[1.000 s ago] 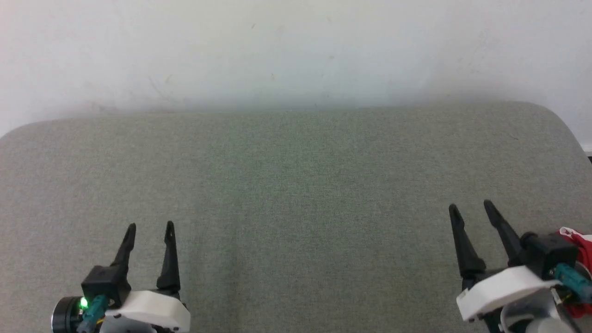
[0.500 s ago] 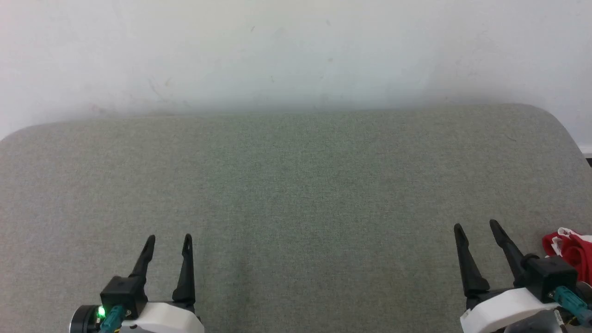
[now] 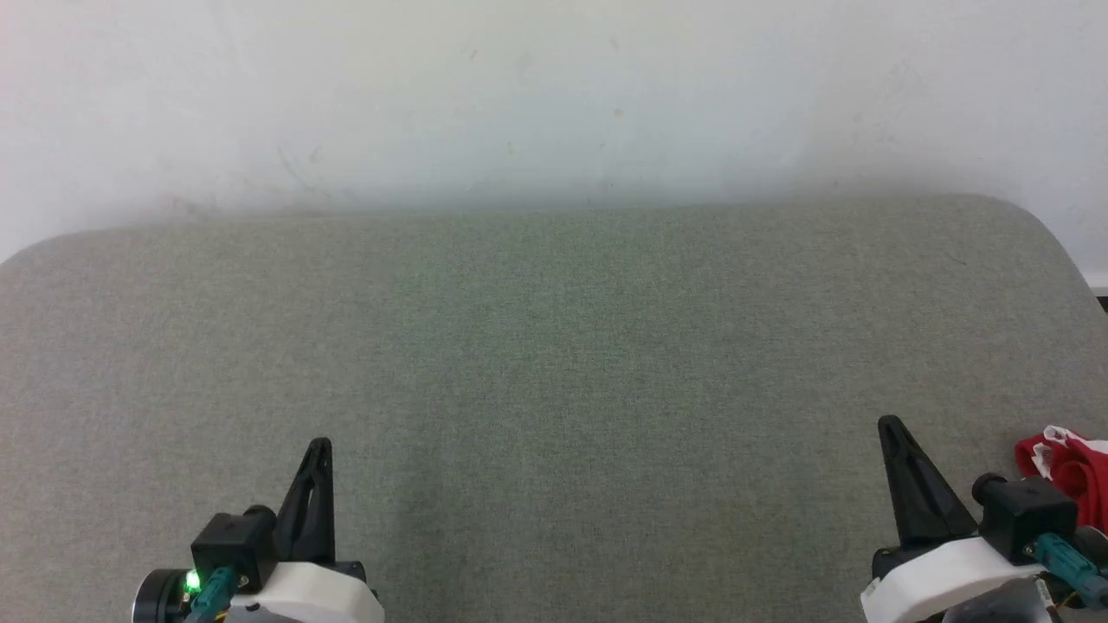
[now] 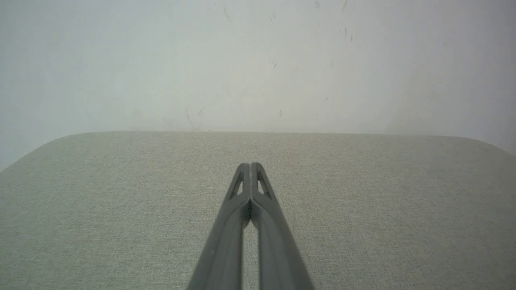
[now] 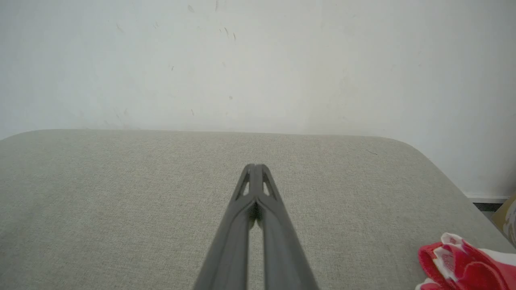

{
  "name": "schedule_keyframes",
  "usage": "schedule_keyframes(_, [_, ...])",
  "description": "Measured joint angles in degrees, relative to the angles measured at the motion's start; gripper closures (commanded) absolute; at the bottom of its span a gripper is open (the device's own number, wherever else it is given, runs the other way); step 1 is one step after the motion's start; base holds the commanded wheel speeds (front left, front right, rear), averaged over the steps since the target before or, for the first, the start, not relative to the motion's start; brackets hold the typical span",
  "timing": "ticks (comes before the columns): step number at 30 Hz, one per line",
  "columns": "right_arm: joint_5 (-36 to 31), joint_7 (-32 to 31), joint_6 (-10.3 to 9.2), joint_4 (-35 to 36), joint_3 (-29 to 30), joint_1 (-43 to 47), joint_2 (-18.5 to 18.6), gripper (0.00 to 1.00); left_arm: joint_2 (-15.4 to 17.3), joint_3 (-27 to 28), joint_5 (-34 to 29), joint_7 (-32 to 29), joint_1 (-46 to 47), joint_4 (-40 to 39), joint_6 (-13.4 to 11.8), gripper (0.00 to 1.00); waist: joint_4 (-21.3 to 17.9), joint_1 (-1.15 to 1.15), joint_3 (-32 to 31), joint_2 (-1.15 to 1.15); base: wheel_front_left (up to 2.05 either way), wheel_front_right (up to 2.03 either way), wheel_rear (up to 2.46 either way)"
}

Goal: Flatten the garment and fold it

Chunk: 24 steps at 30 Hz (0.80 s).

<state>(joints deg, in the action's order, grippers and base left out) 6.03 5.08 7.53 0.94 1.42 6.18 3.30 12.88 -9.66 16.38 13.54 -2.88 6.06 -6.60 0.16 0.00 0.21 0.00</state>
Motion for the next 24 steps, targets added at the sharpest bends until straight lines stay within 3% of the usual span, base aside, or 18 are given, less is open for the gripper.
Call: schedule_keyframes(24, [-1.0, -1.0, 0.00, -0.1, -0.2, -1.0, 0.0, 1.00, -1.9, 1.9, -3.4, -2.7, 0.1, -1.2, 1.1, 1.00, 0.0, 0.00, 0.0, 0.00, 0.00, 0.00, 0.00])
